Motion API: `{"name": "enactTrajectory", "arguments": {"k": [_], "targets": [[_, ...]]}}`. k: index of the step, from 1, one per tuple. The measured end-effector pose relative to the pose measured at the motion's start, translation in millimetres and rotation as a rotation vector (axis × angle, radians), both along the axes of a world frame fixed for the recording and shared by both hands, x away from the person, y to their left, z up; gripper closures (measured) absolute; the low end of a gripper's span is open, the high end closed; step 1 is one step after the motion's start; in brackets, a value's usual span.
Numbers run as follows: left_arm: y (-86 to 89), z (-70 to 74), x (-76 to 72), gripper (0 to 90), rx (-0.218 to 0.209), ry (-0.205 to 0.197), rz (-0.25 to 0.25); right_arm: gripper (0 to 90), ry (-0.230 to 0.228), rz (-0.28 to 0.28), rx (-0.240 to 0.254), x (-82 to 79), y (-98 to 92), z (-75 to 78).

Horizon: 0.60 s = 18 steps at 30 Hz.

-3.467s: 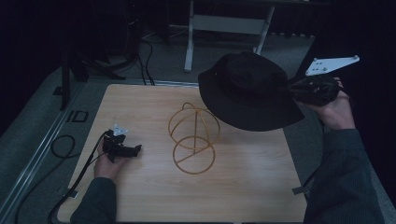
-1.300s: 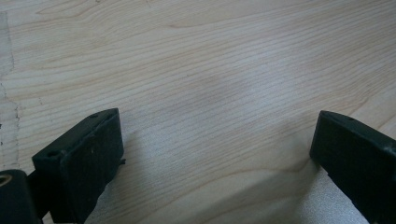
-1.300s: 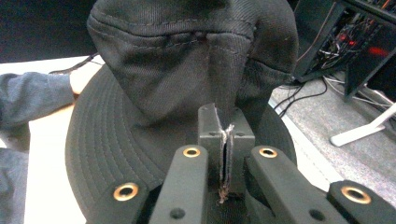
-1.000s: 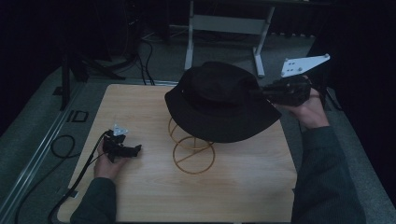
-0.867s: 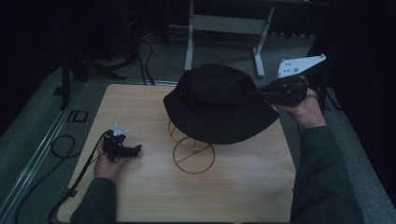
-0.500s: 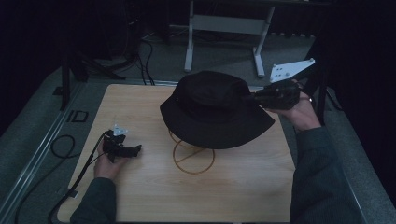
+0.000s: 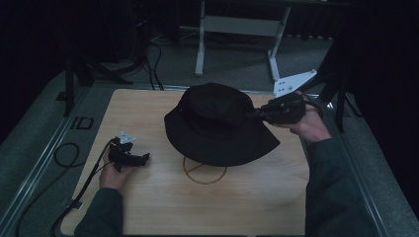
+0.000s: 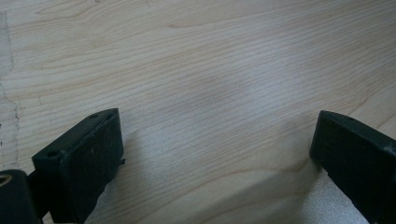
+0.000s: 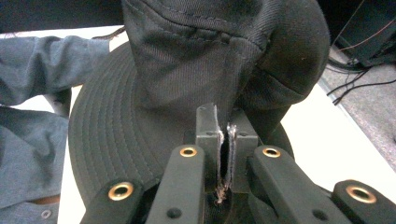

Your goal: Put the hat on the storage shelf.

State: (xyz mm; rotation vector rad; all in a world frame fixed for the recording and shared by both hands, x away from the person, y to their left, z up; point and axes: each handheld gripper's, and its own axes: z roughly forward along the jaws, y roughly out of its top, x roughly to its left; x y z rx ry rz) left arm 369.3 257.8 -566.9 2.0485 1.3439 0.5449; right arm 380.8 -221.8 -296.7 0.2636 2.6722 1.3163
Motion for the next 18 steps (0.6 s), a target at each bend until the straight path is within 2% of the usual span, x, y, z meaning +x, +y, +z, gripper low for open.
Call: {"name": "enactTrajectory", "arguments": {"k": [8,12,16,18], "targets": [[0.0,0.0,0.0,2.9,0.0,0.0,0.0,80.7,0.04,0.038,-0.052,-0.8,9.5,-12.0],[0.0,0.0,0.0,2.8,0.001,0.0,0.0,76.3,0.057,0.055,-0.062,-0.6,12.7,-15.0],[0.1,0.0,0.0,2.8,0.002,0.001,-0.001,66.1,0.065,0.081,-0.061,-2.0,14.6,-14.5],[0.1,0.0,0.0,2.9,0.002,0.0,-0.001,63.7,0.06,0.07,-0.075,-2.9,15.7,-14.6]]}}
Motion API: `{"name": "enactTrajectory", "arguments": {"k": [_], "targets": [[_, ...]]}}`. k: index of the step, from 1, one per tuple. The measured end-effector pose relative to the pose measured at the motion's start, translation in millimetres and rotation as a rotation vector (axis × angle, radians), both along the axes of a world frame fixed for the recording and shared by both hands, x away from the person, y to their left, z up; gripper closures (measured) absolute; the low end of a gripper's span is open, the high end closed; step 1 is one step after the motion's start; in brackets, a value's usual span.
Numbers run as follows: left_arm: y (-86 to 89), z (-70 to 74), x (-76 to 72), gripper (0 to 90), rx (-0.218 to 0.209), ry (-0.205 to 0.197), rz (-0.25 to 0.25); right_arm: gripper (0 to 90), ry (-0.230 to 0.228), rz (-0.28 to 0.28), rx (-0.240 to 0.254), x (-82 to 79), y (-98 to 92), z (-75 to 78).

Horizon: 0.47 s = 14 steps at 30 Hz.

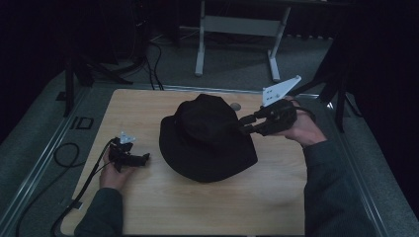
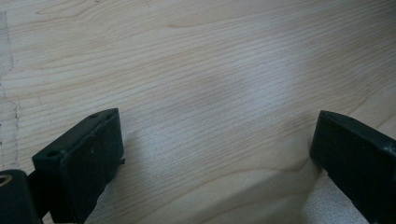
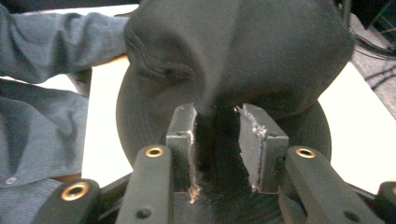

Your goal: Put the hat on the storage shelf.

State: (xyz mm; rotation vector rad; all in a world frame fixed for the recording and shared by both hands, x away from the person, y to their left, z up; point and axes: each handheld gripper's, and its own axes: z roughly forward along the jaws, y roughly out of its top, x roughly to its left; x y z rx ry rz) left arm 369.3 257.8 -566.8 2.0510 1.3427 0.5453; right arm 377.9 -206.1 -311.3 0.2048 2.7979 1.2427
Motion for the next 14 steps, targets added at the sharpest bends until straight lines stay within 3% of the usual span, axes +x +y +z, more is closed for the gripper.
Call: {"name": "enactTrajectory", "arguments": {"k": [7,14], "targets": [[0.0,0.0,0.0,2.8,-0.001,-0.001,0.001,44.6,0.005,-0.074,-0.017,4.8,-5.8,-0.1],[-0.1,-0.1,0.0,2.8,-0.001,-0.001,0.001,39.5,-0.012,-0.136,-0.028,7.4,-16.3,-1.9]]}}
